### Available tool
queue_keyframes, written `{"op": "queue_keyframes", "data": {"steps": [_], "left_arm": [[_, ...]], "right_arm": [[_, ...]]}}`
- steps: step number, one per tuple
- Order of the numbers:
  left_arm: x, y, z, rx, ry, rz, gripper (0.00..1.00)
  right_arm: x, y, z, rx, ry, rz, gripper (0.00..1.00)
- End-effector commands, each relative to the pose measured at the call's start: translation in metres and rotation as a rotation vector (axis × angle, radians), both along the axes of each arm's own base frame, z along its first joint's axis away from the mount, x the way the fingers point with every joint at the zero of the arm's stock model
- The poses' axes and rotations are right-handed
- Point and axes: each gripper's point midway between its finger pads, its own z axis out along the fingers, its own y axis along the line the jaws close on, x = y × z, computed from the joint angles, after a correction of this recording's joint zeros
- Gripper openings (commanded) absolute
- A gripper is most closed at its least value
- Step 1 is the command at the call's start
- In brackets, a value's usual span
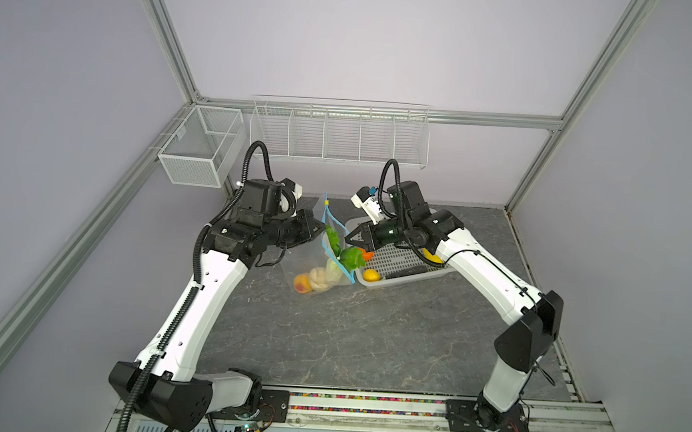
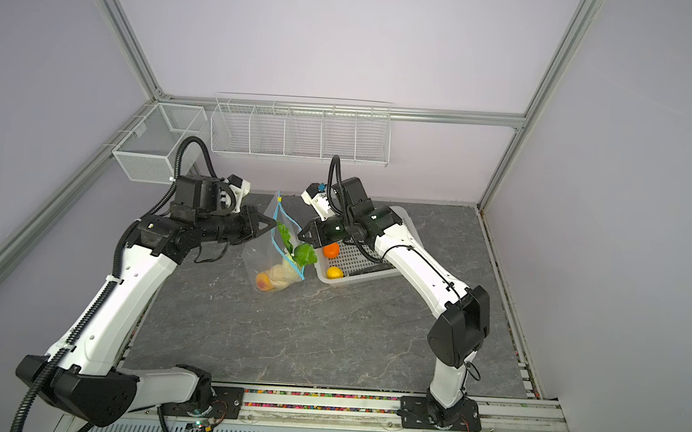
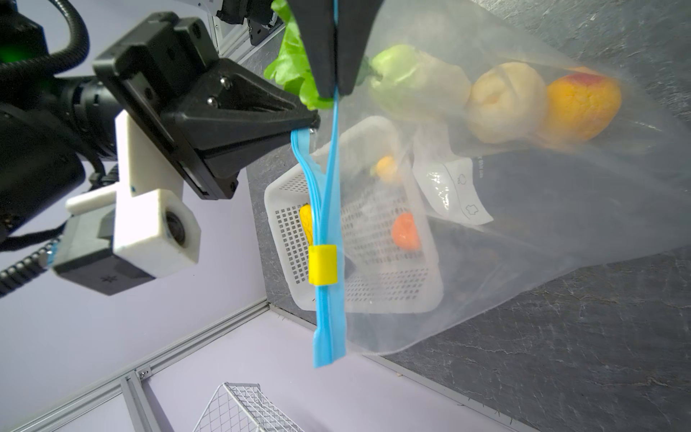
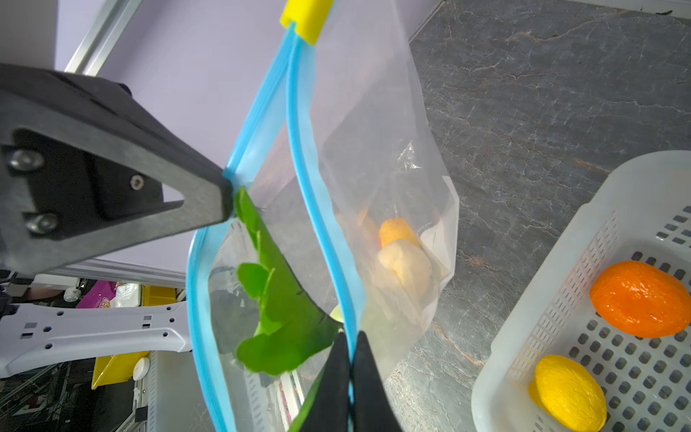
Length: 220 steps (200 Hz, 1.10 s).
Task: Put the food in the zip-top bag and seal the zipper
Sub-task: 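Grasp the zipper edge with the right gripper and lift the bag with both grippers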
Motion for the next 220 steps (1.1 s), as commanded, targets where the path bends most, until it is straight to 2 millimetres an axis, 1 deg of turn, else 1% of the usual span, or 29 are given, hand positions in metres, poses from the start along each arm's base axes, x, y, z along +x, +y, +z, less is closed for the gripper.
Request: {"op": "queue_keyframes", "data": {"steps": [1, 16, 34, 52, 77, 92, 108, 136, 154, 168, 179, 197, 220], "left_arm": [[-0.003, 0.006, 0.010, 0.013, -0.018, 0.017, 0.00], [-0.005, 0.012, 0.016, 0.026, -0.028, 0.033, 0.00], [-0.009, 0.020, 0.027, 0.033, -0.057, 0.061, 0.00], [-0.014, 0.027, 0.040, 0.039, -0.085, 0.085, 0.00], [-0.022, 0.035, 0.057, 0.044, -0.121, 0.109, 0.00], [-0.026, 0.039, 0.065, 0.048, -0.139, 0.123, 0.00], [-0.028, 0.042, 0.069, 0.060, -0.149, 0.133, 0.00], [-0.029, 0.057, 0.064, 0.110, -0.137, 0.171, 0.00], [-0.027, 0.071, 0.048, 0.119, -0.100, 0.209, 0.00], [-0.024, 0.076, 0.031, 0.104, -0.066, 0.222, 0.00], [-0.022, 0.077, 0.024, 0.086, -0.046, 0.220, 0.00], [-0.023, 0.081, 0.025, 0.100, -0.048, 0.226, 0.00], [-0.027, 0.094, 0.036, 0.122, -0.076, 0.256, 0.00]], "right_arm": [[-0.007, -0.005, 0.024, 0.013, -0.029, -0.030, 0.07], [-0.007, -0.008, 0.031, 0.013, -0.051, -0.045, 0.07], [-0.008, -0.010, 0.041, 0.027, -0.073, -0.056, 0.07], [-0.005, -0.012, 0.044, 0.032, -0.093, -0.073, 0.07], [-0.006, -0.008, 0.055, 0.055, -0.112, -0.066, 0.07], [-0.007, -0.004, 0.060, 0.066, -0.115, -0.056, 0.07], [-0.008, 0.001, 0.062, 0.071, -0.120, -0.045, 0.07], [-0.014, 0.010, 0.068, 0.086, -0.118, -0.015, 0.07], [-0.018, 0.016, 0.075, 0.094, -0.131, -0.001, 0.07], [-0.022, 0.026, 0.075, 0.095, -0.139, 0.020, 0.07], [-0.024, 0.035, 0.073, 0.099, -0.119, 0.044, 0.07], [-0.026, 0.044, 0.073, 0.106, -0.109, 0.065, 0.07], [-0.028, 0.053, 0.074, 0.133, -0.100, 0.076, 0.07]]}}
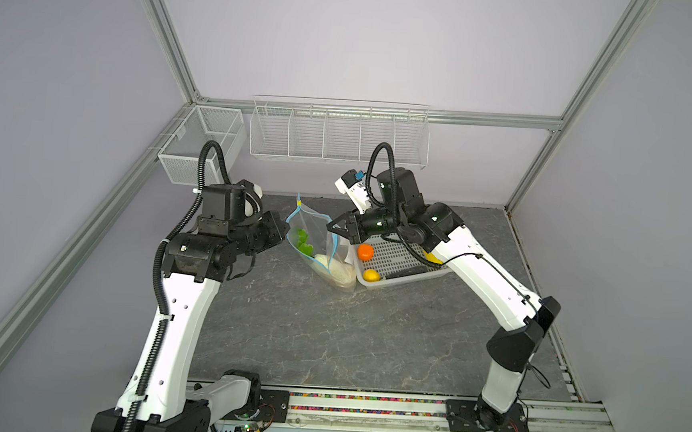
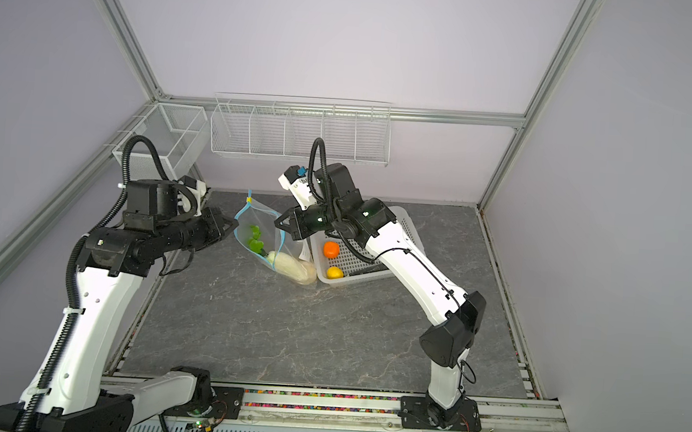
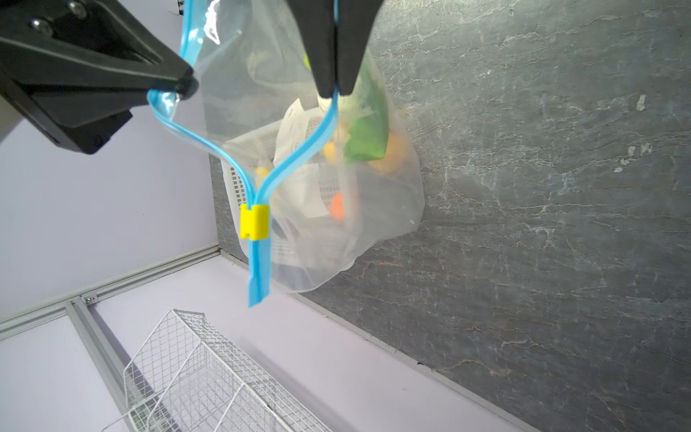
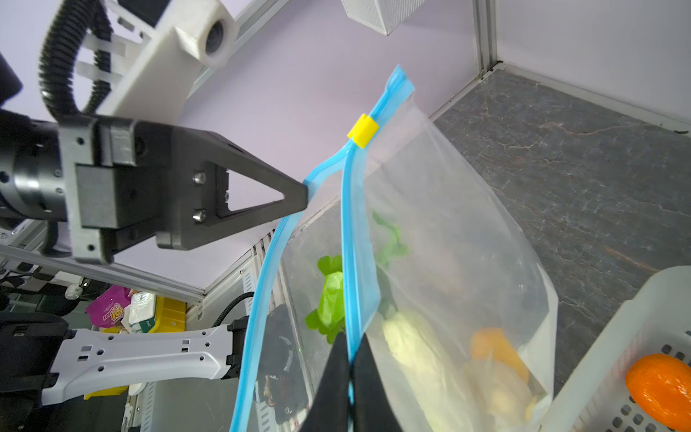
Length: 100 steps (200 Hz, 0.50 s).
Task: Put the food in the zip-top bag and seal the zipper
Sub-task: 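Grasp the zipper edge with the right gripper and lift the bag with both grippers, then lower the bag with the left gripper while the right gripper releases toward the basket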
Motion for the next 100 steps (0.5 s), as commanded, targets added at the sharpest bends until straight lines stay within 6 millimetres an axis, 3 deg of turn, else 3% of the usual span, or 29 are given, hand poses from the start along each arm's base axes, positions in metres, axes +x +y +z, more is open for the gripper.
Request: {"op": "queue_keyframes", "data": {"steps": [1, 47, 69, 100], "left_arm": [[-0.010, 0.011, 0.015, 0.028, -0.038, 0.006, 0.00], [-0.018, 0.038, 0.034, 0.106, -0.069, 0.076, 0.00], [-0.016, 0.044, 0.030, 0.137, -0.065, 0.102, 0.00], [-0.002, 0.038, 0.003, 0.120, -0.012, 0.076, 0.00]], "right_arm": [[-0.005, 0.011, 0.004, 0.035, 0.024, 0.030, 0.07], [-0.005, 0.025, -0.007, 0.060, 0.095, 0.043, 0.07], [0.000, 0.028, -0.034, 0.043, 0.175, 0.028, 0.07], [0.005, 0.027, -0.085, -0.010, 0.293, 0.008, 0.07]]}}
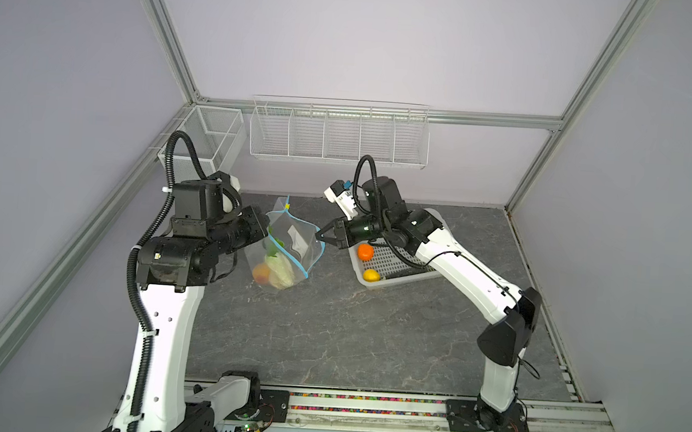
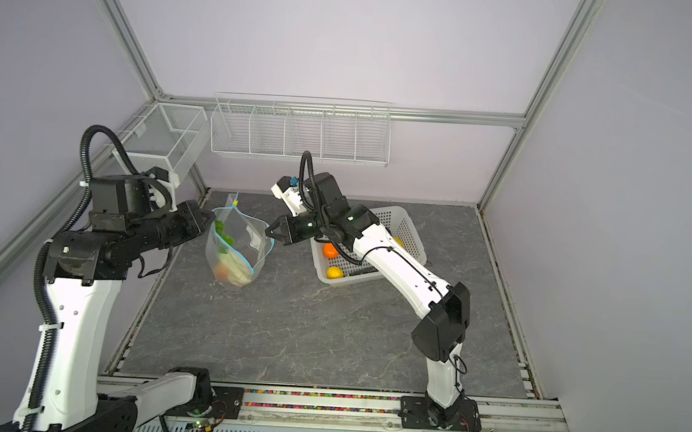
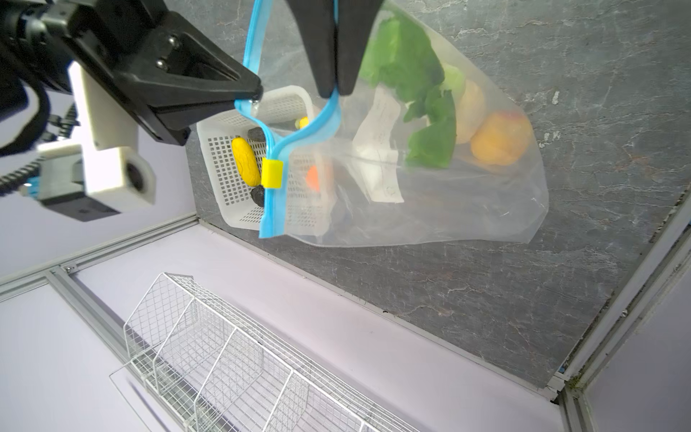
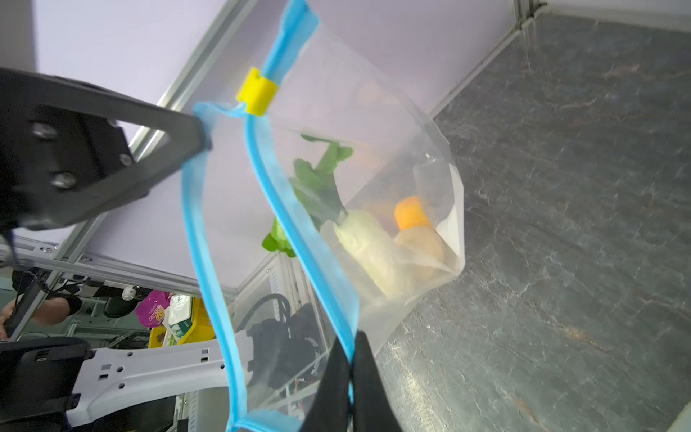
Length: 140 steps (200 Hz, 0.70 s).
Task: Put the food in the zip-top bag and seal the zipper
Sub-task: 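Lower the bag with the left gripper while the right gripper releases toward the basket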
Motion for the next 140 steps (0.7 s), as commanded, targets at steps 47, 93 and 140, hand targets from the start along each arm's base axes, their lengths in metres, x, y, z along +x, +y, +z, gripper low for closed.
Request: {"op": "queue_keyframes", "data": {"steps": [47, 93, 140], "left_arm": [[0.036, -0.028, -0.075, -0.067, 0.165, -0.130, 0.00], [0.051, -0.069, -0.100, -0.088, 0.202, -0.228, 0.00], [0.057, -0.093, -0.117, -0.118, 0.232, -0.281, 0.00]], "right_arm": [[0.008, -0.015, -0.063, -0.043, 0.159, -0.048, 0.07], [0.012, -0.032, -0.088, -0.067, 0.209, -0.080, 0.10], [0.024, -0.054, -0.098, -0.093, 0.214, -0.128, 0.20]]}}
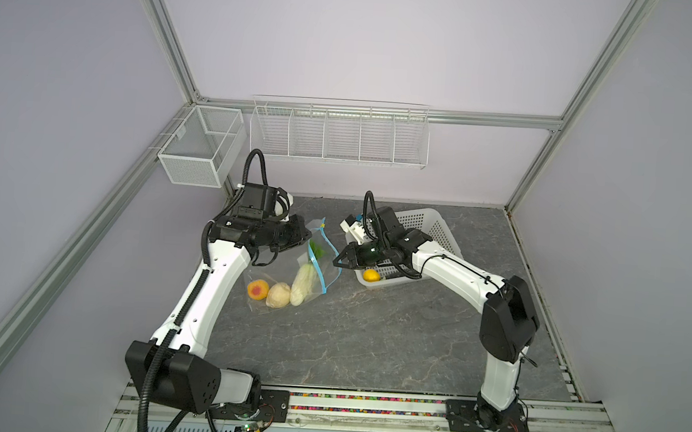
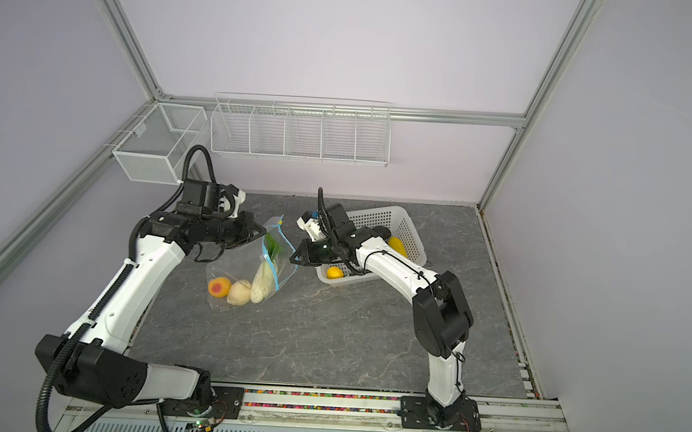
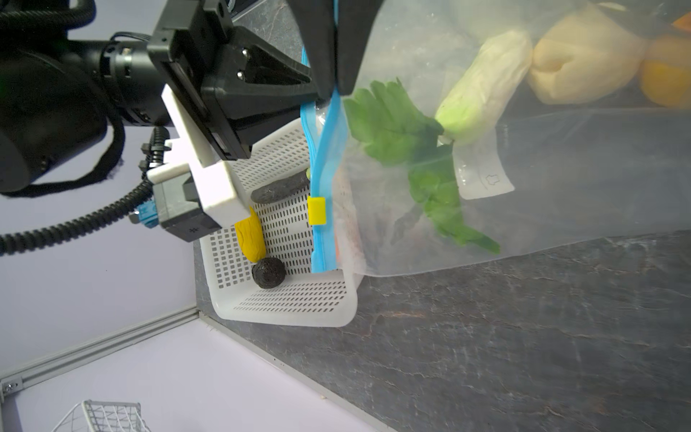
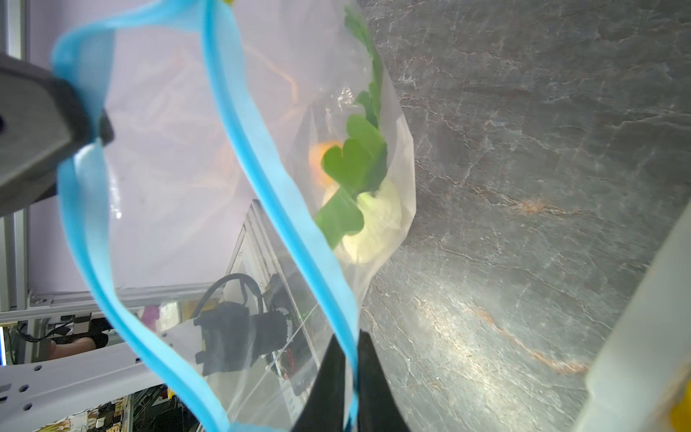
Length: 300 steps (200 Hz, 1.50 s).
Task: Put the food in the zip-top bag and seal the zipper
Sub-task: 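Lower the bag with the left gripper while the right gripper releases toward the basket, then lower the right gripper into the basket and grasp the orange mandarin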
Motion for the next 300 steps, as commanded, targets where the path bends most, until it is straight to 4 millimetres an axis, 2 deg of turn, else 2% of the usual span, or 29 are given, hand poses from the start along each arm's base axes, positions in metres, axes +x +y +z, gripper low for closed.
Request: {"op": "queue_keyframes", "data": {"steps": [1, 27, 47, 57, 84, 95, 129, 159, 195, 241, 300], "left_arm": [[0.005, -0.008, -0.002, -0.033, -0.008, -0.013, 0.00], [0.004, -0.009, -0.012, -0.037, 0.010, -0.017, 0.00], [0.004, -0.012, -0.018, -0.052, 0.019, -0.022, 0.00], [0.003, -0.013, -0.020, -0.060, 0.023, -0.025, 0.00], [0.004, -0.016, -0.023, -0.079, 0.029, -0.035, 0.00], [0.004, -0.017, -0.024, -0.082, 0.032, -0.037, 0.00], [0.004, -0.020, -0.027, -0.094, 0.038, -0.048, 0.00], [0.004, -0.024, -0.030, -0.112, 0.045, -0.058, 0.00], [0.003, -0.026, -0.031, -0.115, 0.048, -0.064, 0.00], [0.003, -0.027, -0.032, -0.118, 0.048, -0.063, 0.00], [0.002, -0.028, -0.034, -0.121, 0.048, -0.061, 0.00]], "right_arm": [[0.005, -0.013, 0.024, 0.037, -0.046, -0.020, 0.21], [0.020, -0.035, 0.022, -0.025, -0.093, -0.061, 0.38], [0.041, -0.056, 0.019, -0.123, -0.210, -0.112, 0.48], [0.054, -0.064, 0.010, -0.192, -0.281, -0.136, 0.52], [0.093, -0.082, -0.019, -0.354, -0.377, -0.190, 0.57], [0.106, -0.086, -0.025, -0.390, -0.407, -0.201, 0.58], [0.128, -0.082, -0.053, -0.437, -0.412, -0.201, 0.60], [0.141, -0.084, -0.079, -0.486, -0.392, -0.196, 0.62], [0.149, -0.082, -0.098, -0.518, -0.377, -0.184, 0.65], [0.156, -0.083, -0.122, -0.551, -0.347, -0.181, 0.76], [0.166, -0.078, -0.144, -0.577, -0.322, -0.166, 0.76]]}}
